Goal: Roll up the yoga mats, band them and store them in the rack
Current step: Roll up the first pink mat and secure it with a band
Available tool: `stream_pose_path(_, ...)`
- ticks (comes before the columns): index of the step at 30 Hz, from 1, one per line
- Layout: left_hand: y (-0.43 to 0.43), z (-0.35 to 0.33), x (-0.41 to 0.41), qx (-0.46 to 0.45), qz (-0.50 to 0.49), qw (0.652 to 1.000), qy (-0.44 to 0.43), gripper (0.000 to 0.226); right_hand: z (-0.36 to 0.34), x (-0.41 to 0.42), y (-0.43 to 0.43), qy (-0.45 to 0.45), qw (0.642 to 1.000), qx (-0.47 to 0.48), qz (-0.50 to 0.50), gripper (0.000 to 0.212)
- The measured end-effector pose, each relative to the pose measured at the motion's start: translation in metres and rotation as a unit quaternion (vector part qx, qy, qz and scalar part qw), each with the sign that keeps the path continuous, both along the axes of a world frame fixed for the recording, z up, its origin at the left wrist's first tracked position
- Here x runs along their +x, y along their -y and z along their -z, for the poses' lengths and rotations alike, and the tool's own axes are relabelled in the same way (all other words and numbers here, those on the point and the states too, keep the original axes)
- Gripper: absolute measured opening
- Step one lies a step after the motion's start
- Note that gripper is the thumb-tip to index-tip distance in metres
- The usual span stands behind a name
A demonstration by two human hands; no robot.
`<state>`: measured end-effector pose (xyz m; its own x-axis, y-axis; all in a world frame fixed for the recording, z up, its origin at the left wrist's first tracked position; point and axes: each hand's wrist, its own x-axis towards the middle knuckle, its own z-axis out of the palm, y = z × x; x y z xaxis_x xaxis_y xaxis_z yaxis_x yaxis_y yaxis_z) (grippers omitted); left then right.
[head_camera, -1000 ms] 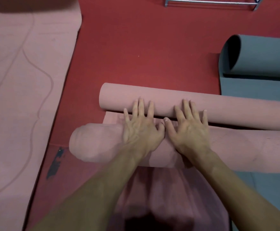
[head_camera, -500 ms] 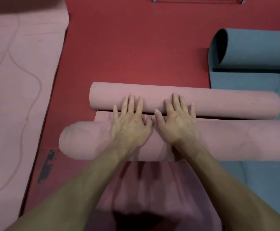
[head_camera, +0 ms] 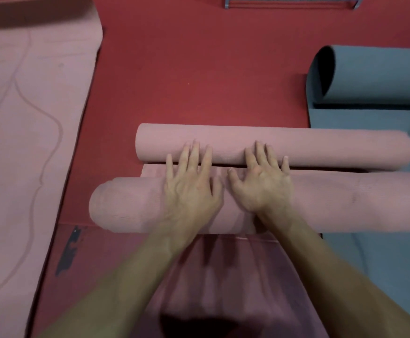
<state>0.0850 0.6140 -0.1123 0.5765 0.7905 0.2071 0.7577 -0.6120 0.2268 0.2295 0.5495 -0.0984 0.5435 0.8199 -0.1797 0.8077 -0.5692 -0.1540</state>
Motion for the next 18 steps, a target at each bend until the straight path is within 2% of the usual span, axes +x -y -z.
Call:
stream_pose_path(7, -0.018, -0.008, 0.012, -0.124, -0.020, 0.989, -0.078, 0.074, -0.003, 0.003, -0.006, 0.015, 1.000, -0.003, -0.007, 0.077)
stream_pose_path(13, -0.037, -0.010, 0.022, -0.129, -0.004, 0.988, -0.083, 0.075, -0.002, -0.003, -0.010, 0.048, 0.997, 0.045, -0.030, 0.076)
stream_pose_path(18, -0.045, -0.004, 0.028, -0.113, 0.002, 0.991, -0.068, 0.072, 0.001, 0.008, -0.026, 0.013, 1.000, 0.011, -0.019, 0.076)
